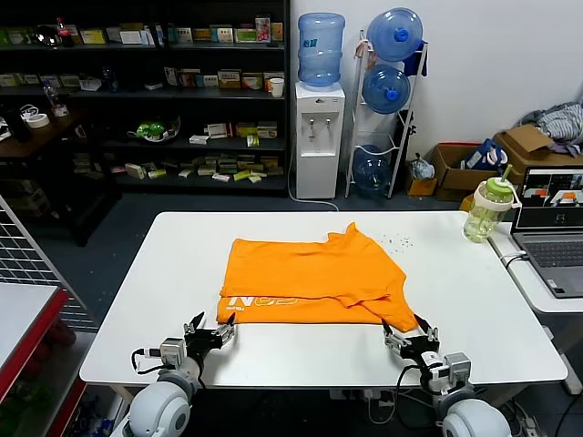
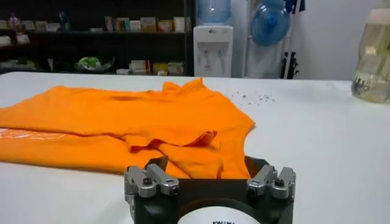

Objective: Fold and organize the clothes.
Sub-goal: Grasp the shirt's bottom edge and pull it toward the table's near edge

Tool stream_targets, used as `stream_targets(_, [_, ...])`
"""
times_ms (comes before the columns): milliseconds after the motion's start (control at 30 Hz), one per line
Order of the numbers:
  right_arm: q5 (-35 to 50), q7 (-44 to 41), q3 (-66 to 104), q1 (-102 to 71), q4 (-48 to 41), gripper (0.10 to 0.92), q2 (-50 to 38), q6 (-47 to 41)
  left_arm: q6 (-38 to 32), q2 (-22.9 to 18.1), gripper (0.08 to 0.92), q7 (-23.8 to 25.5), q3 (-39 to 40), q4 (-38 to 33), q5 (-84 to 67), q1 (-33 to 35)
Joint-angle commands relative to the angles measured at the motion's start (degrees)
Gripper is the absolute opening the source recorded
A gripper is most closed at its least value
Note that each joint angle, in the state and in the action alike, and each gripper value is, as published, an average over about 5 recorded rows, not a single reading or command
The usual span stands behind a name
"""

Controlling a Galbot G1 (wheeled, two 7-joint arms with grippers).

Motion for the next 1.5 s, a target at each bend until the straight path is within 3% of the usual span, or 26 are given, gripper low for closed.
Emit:
stream_targets(33, [2.01,-1.78,1.08,-1.02,-0.73,0.783,-0.13,-0.17,-0.49,-1.87,0.823,0.19,-0.32,1.08,1.44,-0.04])
stream_targets(300, [2.24,-1.59,0.44,0.81,-2.34,0.607,0.3,-0.32,-0.94,-2.42,0.802,0.14,-0.08,2.94,1.7,-1.24])
stream_targets(867, [2.85,-1.04,0.76,1.11,-3.22,0.136,0.12,-1.39,-1.32,-2.4,0.329,0.09,0.66,3.35,2.47,-1.26])
stream_targets(1133, [2.81,-1.49,0.78,0.85,-2.6,0.124,0.17,-0.47,-1.75,-2.51,0.114,-0.38,0.63,2.51,2.45,-1.25])
stream_targets(1267, [3.05,-0.93,1.14,-0.74,0.38,0.124,-0.44,-0.22,-1.5,-1.29,0.094,-1.32,0.34,-0.76,1.76,-0.33])
stream_targets(1500, [5.24,1.27,4.19,-7.13,8.99,0.124,-3.88,-1.31,0.38,4.42,0.094,-3.11,-0.66,-8.82,-3.17,3.74])
